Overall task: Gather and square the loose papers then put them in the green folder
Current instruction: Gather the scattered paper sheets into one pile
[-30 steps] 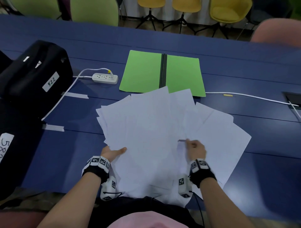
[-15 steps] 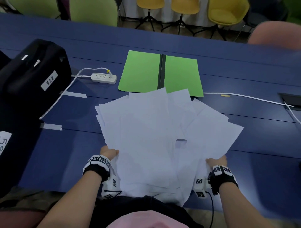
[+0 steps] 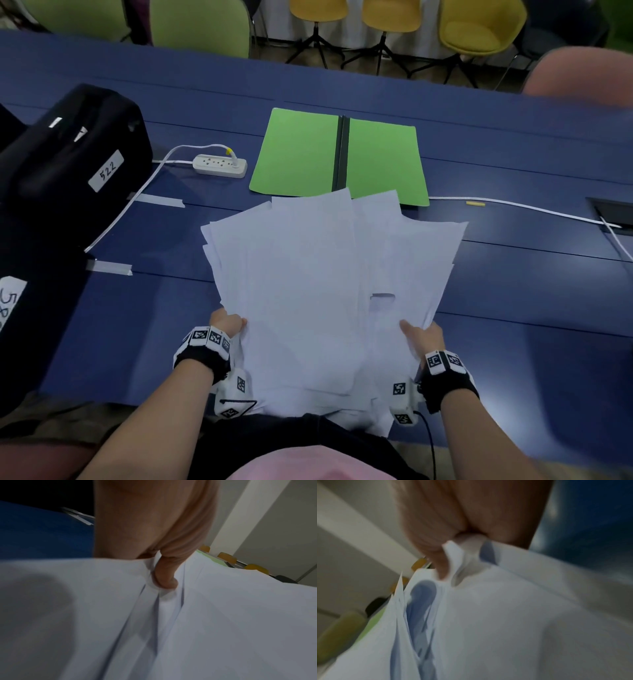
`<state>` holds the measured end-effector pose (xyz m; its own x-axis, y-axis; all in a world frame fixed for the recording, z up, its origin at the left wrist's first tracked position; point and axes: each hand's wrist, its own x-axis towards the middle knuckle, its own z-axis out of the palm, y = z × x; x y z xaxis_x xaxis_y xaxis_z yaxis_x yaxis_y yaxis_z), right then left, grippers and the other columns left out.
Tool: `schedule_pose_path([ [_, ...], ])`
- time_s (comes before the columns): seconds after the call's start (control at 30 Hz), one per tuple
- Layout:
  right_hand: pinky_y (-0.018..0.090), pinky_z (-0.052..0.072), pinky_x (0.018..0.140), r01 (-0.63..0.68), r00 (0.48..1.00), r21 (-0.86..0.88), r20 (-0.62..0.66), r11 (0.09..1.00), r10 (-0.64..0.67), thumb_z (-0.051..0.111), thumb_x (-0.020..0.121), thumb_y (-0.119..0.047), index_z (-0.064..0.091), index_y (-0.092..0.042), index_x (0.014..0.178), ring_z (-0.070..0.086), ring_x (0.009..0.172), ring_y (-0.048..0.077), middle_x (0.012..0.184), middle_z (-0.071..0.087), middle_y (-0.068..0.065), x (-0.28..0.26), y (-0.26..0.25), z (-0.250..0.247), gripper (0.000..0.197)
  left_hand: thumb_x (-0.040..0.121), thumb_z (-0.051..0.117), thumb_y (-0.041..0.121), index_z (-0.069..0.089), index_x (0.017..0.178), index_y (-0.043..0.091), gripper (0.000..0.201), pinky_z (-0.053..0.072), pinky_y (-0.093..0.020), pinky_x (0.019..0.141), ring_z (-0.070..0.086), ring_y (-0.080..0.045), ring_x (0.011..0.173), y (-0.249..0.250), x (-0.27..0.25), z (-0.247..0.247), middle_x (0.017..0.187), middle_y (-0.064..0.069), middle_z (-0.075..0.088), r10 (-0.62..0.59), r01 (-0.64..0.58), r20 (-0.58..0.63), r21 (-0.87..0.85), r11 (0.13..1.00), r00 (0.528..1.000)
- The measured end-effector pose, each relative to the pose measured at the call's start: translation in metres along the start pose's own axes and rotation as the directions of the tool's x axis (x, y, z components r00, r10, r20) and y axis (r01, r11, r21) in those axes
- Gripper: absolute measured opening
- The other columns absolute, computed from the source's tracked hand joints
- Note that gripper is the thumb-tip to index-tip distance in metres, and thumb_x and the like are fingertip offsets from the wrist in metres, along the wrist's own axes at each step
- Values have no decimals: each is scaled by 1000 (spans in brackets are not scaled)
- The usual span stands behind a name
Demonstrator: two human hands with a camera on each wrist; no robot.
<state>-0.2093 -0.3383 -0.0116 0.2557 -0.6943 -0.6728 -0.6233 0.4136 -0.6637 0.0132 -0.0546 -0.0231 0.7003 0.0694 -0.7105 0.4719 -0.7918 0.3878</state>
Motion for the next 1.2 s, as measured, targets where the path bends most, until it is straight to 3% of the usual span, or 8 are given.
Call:
schedule_pose_path([
  [0.17,39,48,86,67,966,-343,-214,937,-148,76,74,-12,43,0,126,56,111,39,126,55,23,4,-1,5,63,92,50,4,42,131,-9,42,39,-31,99,47,-33,127,2,-2,2,135,-19,50,26,-26,-9,49,998,1000],
  [0.3,48,39,96,147,806,-703,-323,696,-496,86,54,-27,25,-25,143,44,116,36,138,36,12,3,-16,23,107,90,56,6,54,113,-9,28,42,-33,93,51,-36,124,1,-2,-2,94,-12,49,28,-29,9,31,999,1000],
  [0.43,45,21,108,295,767,-797,-131,527,-628,76,68,-31,58,-25,121,32,131,32,145,36,5,9,-26,45,56,87,60,6,53,120,-7,37,43,-37,97,56,-36,115,1,-6,-5,91,-12,47,59,-59,-2,36,998,998],
  [0.53,41,25,106,392,748,-650,-187,651,-637,59,85,-14,71,-18,101,43,124,27,127,56,-1,14,-39,49,20,87,59,8,50,86,5,10,44,-36,96,51,-26,94,1,-8,-7,67,-2,40,79,-79,-5,63,995,997],
  [0.77,32,33,63,120,903,14,-417,993,-104,45,86,-9,40,-3,60,45,72,26,66,46,11,30,-54,-4,27,87,60,7,55,111,-4,27,44,-36,96,55,-37,120,1,-7,-8,64,1,36,101,-101,1,76,992,995],
  [0.97,27,36,62,69,940,-176,-318,982,-123,45,85,3,36,-8,64,44,65,26,60,39,7,31,-31,-13,25,89,59,9,45,130,-10,47,42,-35,98,52,-36,123,3,-7,-7,69,-2,40,47,-46,-1,67,997,999],
  [1.1,25,18,50,73,932,-295,-320,953,-170,37,84,12,20,-11,58,26,55,20,57,26,5,30,-28,-12,39,91,52,12,44,131,-7,44,41,-29,87,50,-32,124,4,-8,-7,124,-15,54,21,-22,19,79,997,1000],
  [1.2,27,30,61,49,935,-318,-319,947,-156,53,86,0,38,-6,68,45,72,29,65,41,9,27,-32,-12,24,89,57,7,45,131,-10,46,42,-35,94,51,-36,123,6,-8,-6,112,-17,54,12,-14,23,74,997,1000],
])
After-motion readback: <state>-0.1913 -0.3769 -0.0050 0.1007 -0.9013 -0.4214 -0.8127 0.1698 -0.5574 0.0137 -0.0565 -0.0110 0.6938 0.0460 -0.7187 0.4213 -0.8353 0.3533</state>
